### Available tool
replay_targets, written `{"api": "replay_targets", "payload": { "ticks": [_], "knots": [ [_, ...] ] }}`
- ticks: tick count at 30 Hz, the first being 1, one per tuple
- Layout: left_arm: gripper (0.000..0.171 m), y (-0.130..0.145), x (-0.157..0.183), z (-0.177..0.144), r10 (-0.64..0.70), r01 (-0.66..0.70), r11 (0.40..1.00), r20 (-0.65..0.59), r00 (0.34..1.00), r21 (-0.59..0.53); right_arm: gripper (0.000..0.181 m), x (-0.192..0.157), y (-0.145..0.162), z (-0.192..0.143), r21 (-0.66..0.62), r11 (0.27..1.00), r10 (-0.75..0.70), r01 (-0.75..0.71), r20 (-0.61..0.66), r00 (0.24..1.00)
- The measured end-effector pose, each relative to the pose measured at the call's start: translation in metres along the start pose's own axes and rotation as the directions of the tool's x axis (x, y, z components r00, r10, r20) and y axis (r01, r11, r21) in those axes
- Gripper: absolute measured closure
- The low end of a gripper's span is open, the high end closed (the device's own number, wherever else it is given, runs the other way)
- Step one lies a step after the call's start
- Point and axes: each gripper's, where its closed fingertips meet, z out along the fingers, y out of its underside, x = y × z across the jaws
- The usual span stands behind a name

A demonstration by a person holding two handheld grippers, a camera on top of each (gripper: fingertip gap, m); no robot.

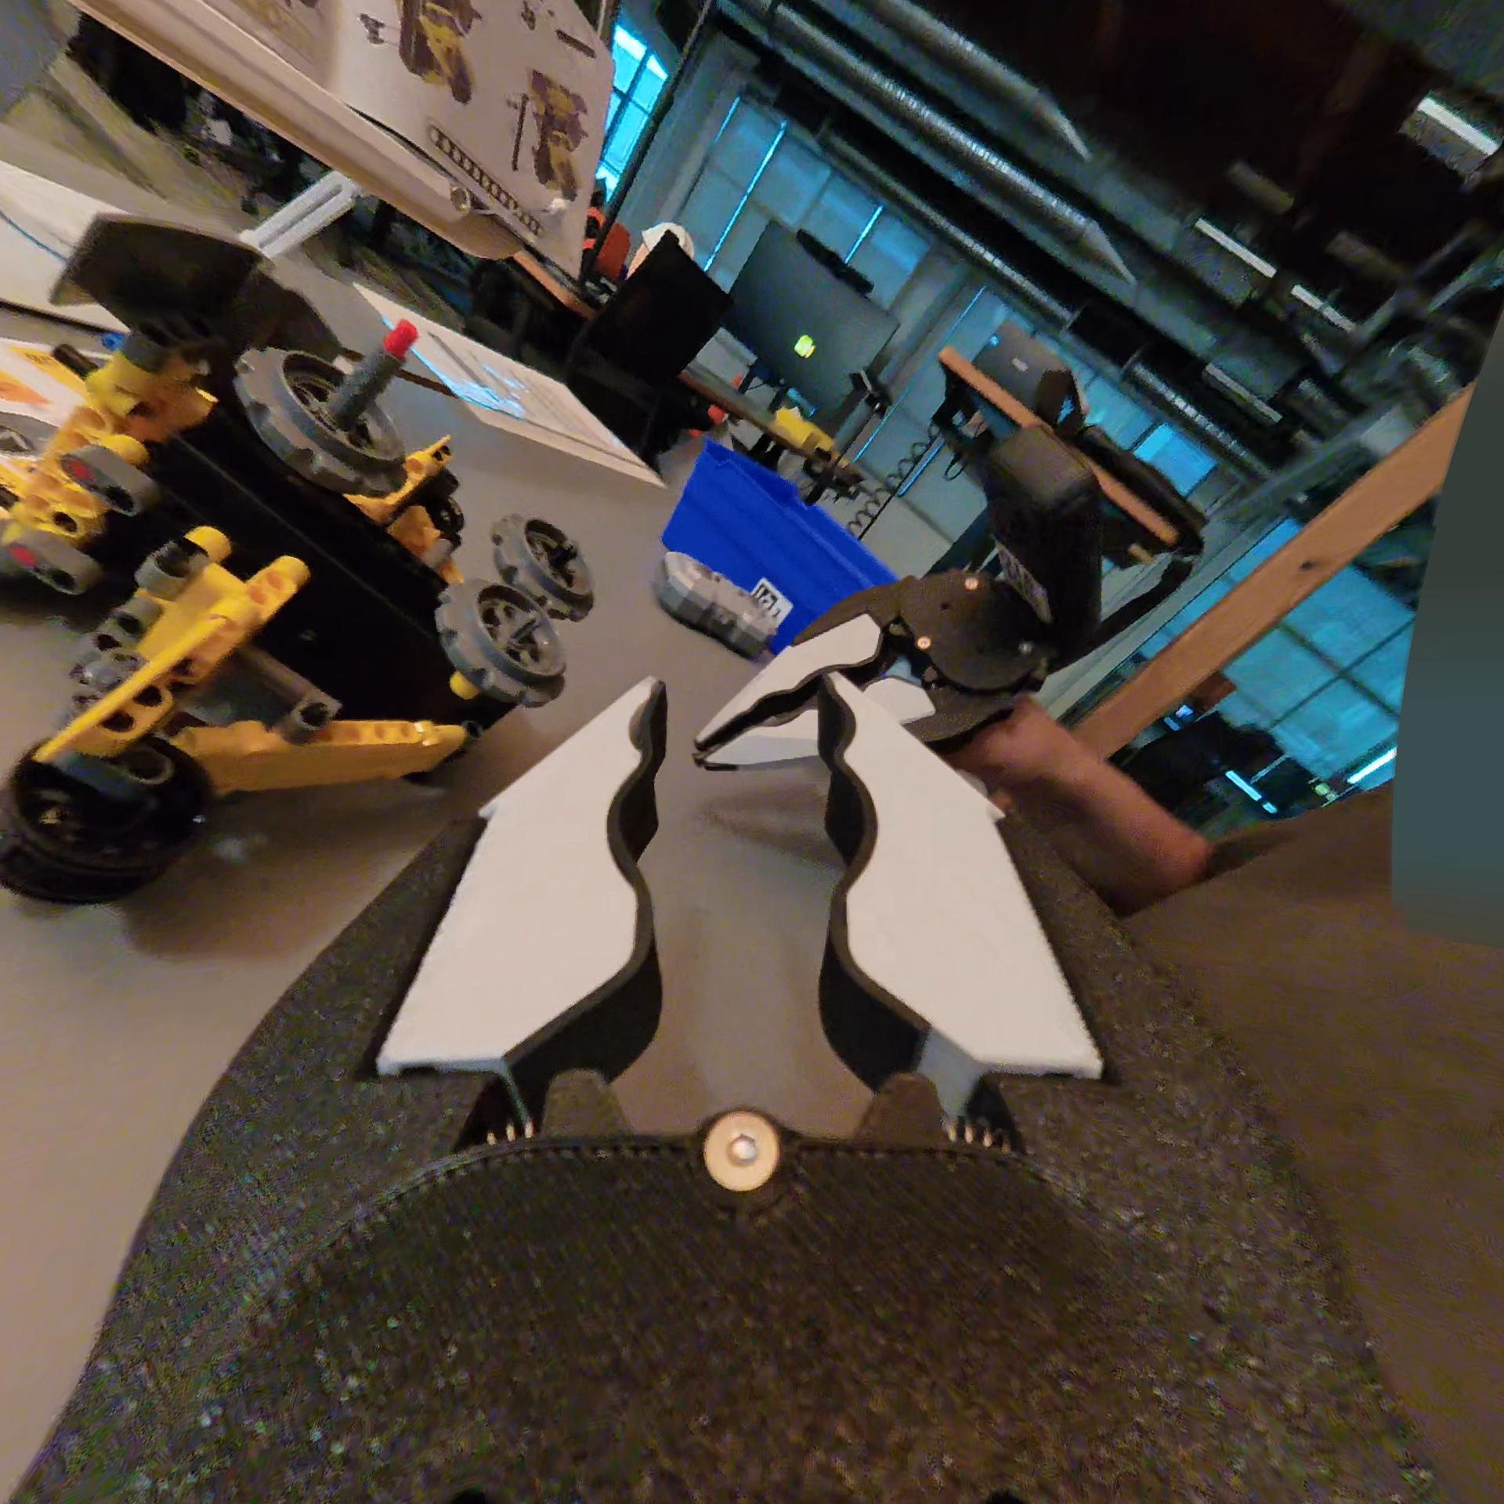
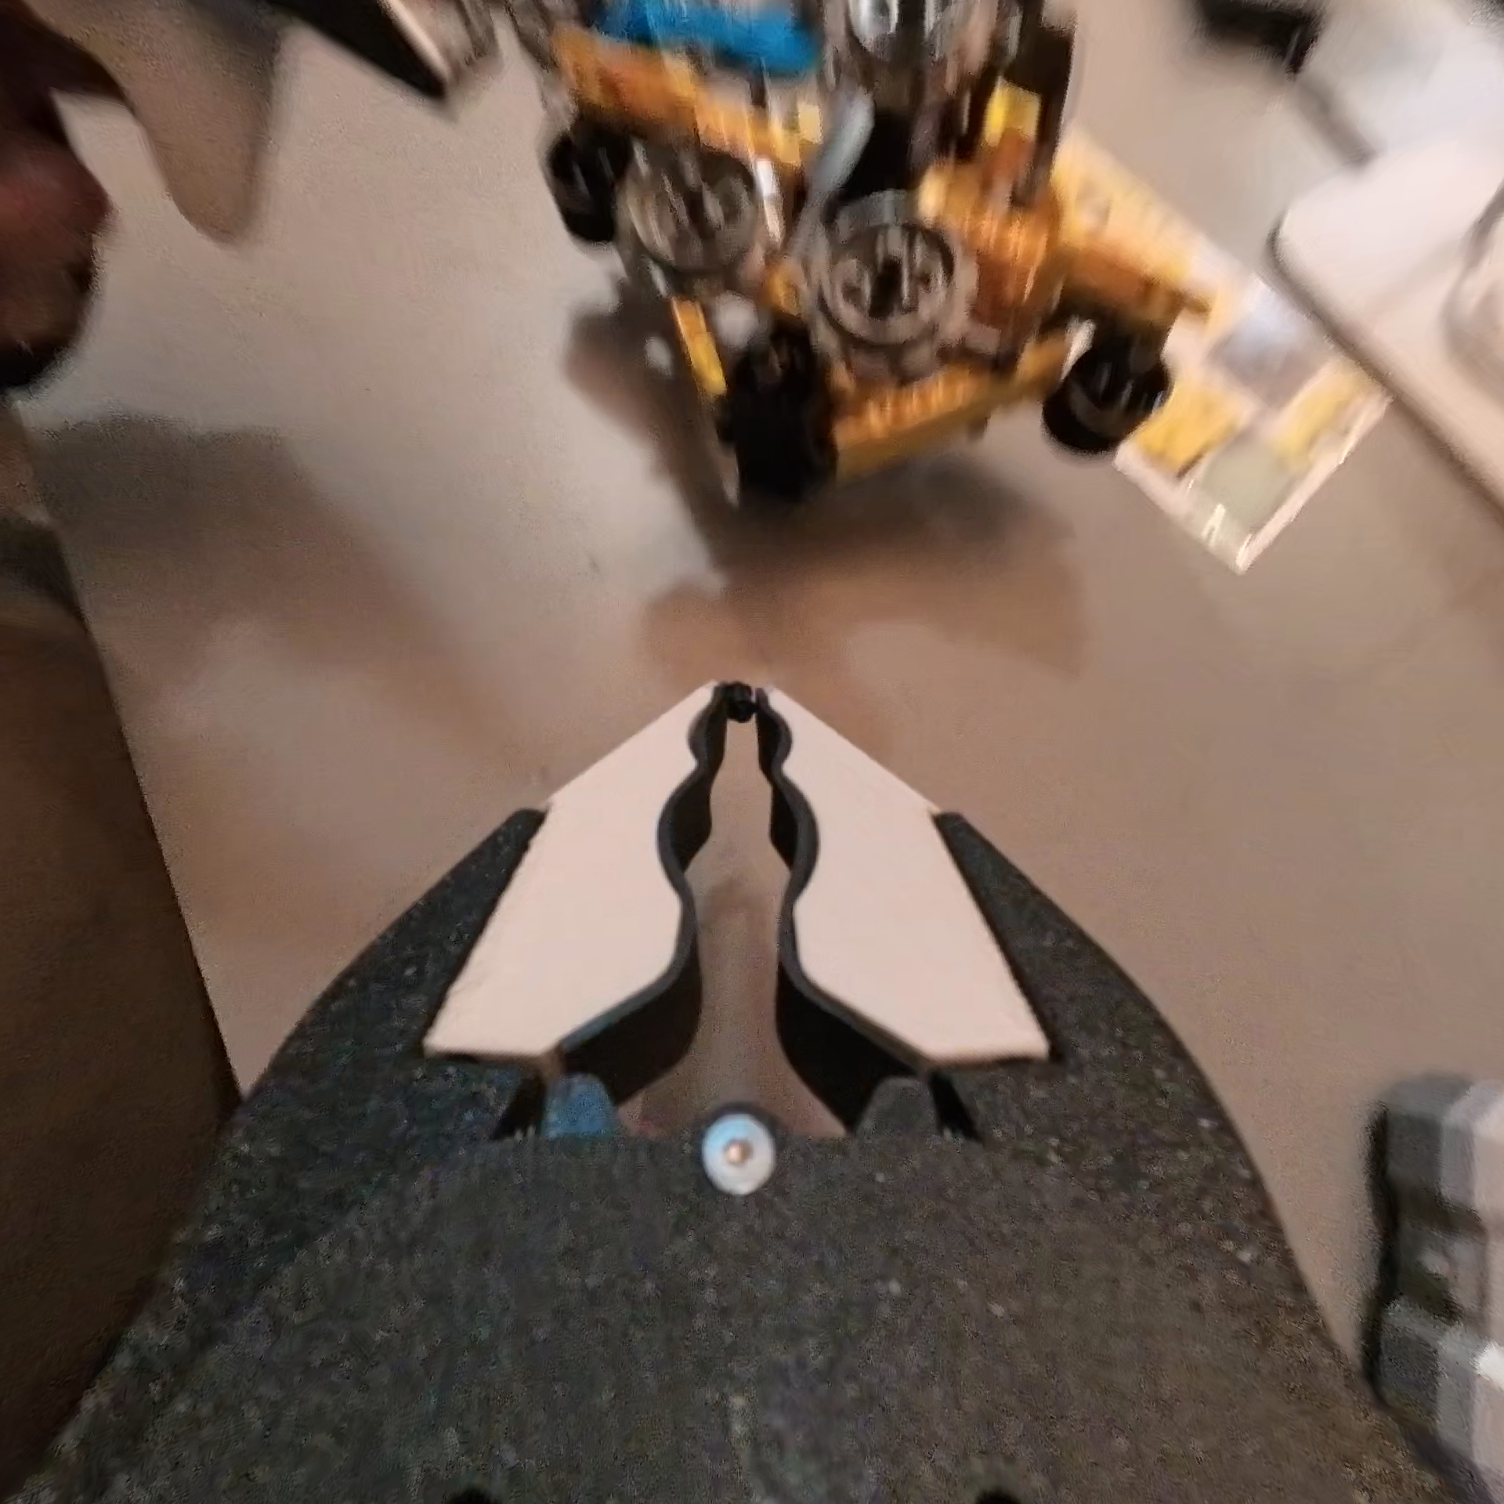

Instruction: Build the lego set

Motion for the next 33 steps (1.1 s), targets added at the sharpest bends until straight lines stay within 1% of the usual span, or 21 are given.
{"api": "replay_targets", "payload": {
  "ticks": [2,5,7,9,11,15,19,21,25,28,30,33],
  "knots": [
    [0.136,0.002,-0.009,0.001,0.038,-0.037,0.999,0.024,0.999,-0.020,0.176,0.000,0.017,0.004,-0.153,0.988,0.046,-0.038,0.051,0.998],
    [0.135,0.005,-0.017,0.005,0.075,-0.073,0.996,0.040,0.996,-0.043,0.175,-0.007,0.029,0.007,-0.292,0.954,0.115,-0.069,0.140,0.983],
    [0.139,0.005,-0.020,0.006,0.091,-0.089,0.995,0.050,0.995,-0.041,0.175,-0.006,0.037,0.011,-0.366,0.930,0.100,-0.041,0.144,0.984],
    [0.139,0.004,-0.021,0.007,0.112,-0.110,0.993,0.055,0.992,-0.035,0.175,-0.004,0.044,0.014,-0.427,0.904,0.051,0.010,0.131,0.990],
    [0.139,0.005,-0.022,0.008,0.135,-0.133,0.990,0.056,0.989,-0.042,0.175,-0.005,0.045,0.016,-0.456,0.889,0.019,0.045,0.136,0.991],
    [0.139,0.005,-0.022,0.009,0.153,-0.151,0.988,0.040,0.987,-0.035,0.175,-0.011,0.042,0.020,-0.466,0.881,-0.003,0.077,0.156,0.988],
    [0.139,0.005,-0.021,0.008,0.139,-0.138,0.990,0.028,0.990,-0.029,0.162,-0.016,0.042,0.018,-0.454,0.889,0.019,0.062,0.171,0.985],
    [0.139,0.004,-0.021,0.007,0.147,-0.146,0.989,0.037,0.988,-0.026,0.158,-0.014,0.040,0.014,-0.427,0.903,0.028,0.043,0.159,0.987],
    [0.139,0.001,-0.023,0.004,0.162,-0.162,0.987,0.058,0.985,-0.012,0.150,-0.004,0.037,0.004,-0.345,0.938,0.000,0.039,0.112,0.994],
    [0.138,-0.001,-0.024,0.004,0.167,-0.167,0.986,0.068,0.984,-0.007,0.140,-0.001,0.039,0.001,-0.273,0.961,-0.022,0.055,0.122,0.992],
    [0.137,-0.003,-0.024,0.004,0.174,-0.173,0.985,0.072,0.982,-0.007,0.141,-0.001,0.045,0.002,-0.260,0.961,-0.057,0.094,0.146,0.988],
    [0.136,-0.008,-0.021,0.004,0.195,-0.196,0.981,0.076,0.978,0.001,0.151,-0.003,0.045,0.005,-0.225,0.960,-0.123,0.165,0.191,0.974]
  ]
}}
